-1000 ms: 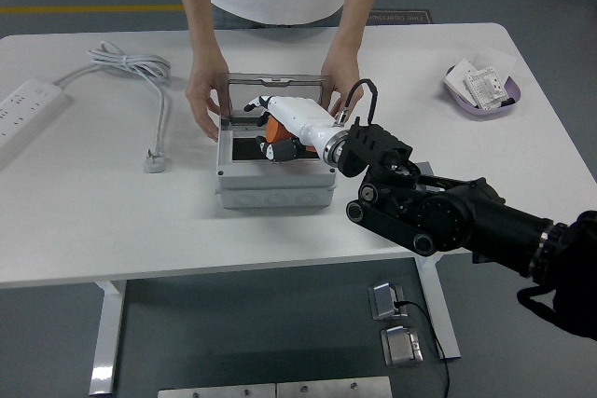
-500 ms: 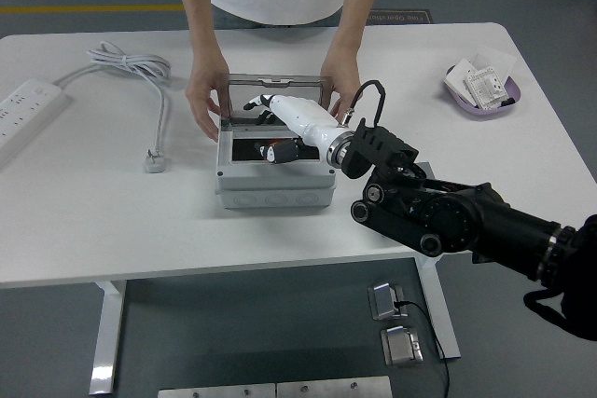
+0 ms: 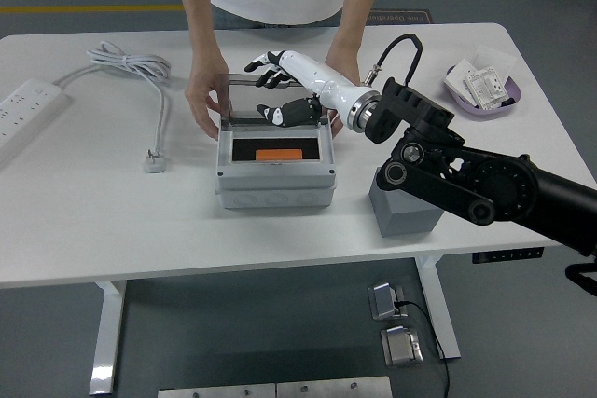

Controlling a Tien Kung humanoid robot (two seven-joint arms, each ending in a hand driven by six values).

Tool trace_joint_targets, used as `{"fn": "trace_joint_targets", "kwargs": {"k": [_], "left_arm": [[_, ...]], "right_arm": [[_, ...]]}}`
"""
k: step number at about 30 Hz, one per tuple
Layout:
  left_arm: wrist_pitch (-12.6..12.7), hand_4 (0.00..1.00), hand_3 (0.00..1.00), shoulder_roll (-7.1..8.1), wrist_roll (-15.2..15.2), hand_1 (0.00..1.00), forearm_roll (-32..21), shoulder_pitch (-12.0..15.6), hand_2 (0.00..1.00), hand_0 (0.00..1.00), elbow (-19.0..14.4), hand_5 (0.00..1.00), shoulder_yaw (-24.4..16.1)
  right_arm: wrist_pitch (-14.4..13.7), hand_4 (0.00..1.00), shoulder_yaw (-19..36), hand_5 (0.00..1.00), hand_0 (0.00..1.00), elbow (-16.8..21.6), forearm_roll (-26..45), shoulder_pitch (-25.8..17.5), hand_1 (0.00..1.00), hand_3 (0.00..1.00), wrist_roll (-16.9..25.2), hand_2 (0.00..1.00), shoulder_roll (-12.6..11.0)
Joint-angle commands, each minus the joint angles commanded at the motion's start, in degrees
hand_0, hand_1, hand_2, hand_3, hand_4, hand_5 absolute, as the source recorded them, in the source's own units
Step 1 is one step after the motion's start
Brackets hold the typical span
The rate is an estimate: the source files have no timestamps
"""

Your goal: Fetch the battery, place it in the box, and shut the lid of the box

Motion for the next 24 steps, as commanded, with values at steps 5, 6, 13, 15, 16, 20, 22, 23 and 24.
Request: {"fn": "trace_joint_targets", "kwargs": {"k": [5,6,13,15,16,20,22,23,24], "left_arm": [[-0.2,0.503,0.595,0.1,0.6,0.686,2.4,-0.3,0.545,0.596,0.0,0.183,-1.8],[-0.2,0.503,0.595,0.11,0.7,0.686,2.9,-0.4,0.545,0.596,0.0,0.183,-2.2],[-0.3,0.501,0.594,0.14,0.8,0.686,3.9,-1.1,0.544,0.595,0.0,0.182,-2.6],[-0.3,0.501,0.594,0.11,0.8,0.686,4.2,-1.1,0.544,0.595,0.0,0.182,-2.8],[-0.3,0.501,0.594,0.09,0.9,0.686,4.4,-1.2,0.544,0.595,0.0,0.182,-2.9],[-0.1,0.499,0.594,-0.08,0.7,0.686,5.0,-1.3,0.543,0.595,0.1,0.181,-3.2],[-0.1,0.499,0.594,-0.11,0.6,0.686,4.9,-1.4,0.543,0.595,0.1,0.181,-3.2],[0.0,0.494,0.593,-0.11,0.5,0.686,4.9,-1.5,0.543,0.595,0.1,0.176,-3.1],[0.0,0.494,0.593,-0.11,0.4,0.686,4.8,-1.5,0.543,0.595,0.1,0.176,-2.9]], "right_arm": [[0.5,0.666,-1.2,0.079,0.78,-5.9,3.6,3.4,0.67,0.778,1.6,0.69,1.2],[0.6,0.666,-1.5,0.079,0.78,-7.0,4.4,3.9,0.67,0.778,2.0,0.69,1.5],[0.1,0.665,-3.7,0.079,0.778,-15.6,9.4,5.1,0.67,0.774,4.7,0.693,3.5],[-0.1,0.665,-4.1,0.079,0.778,-17.2,10.2,4.6,0.67,0.774,5.3,0.693,4.0],[-0.1,0.665,-4.3,0.079,0.778,-17.7,10.6,4.3,0.67,0.774,5.6,0.693,4.2],[0.1,0.666,-4.6,0.079,0.776,-18.7,11.2,3.2,0.663,0.768,6.3,0.694,4.9],[0.1,0.666,-4.7,0.079,0.776,-18.6,11.1,2.9,0.663,0.768,6.4,0.694,4.9],[0.2,0.669,-4.8,0.086,0.778,-18.5,11.2,2.7,0.667,0.768,6.4,0.699,4.9],[0.1,0.669,-4.9,0.086,0.778,-18.3,11.2,2.5,0.667,0.768,6.4,0.699,5.0]]}}
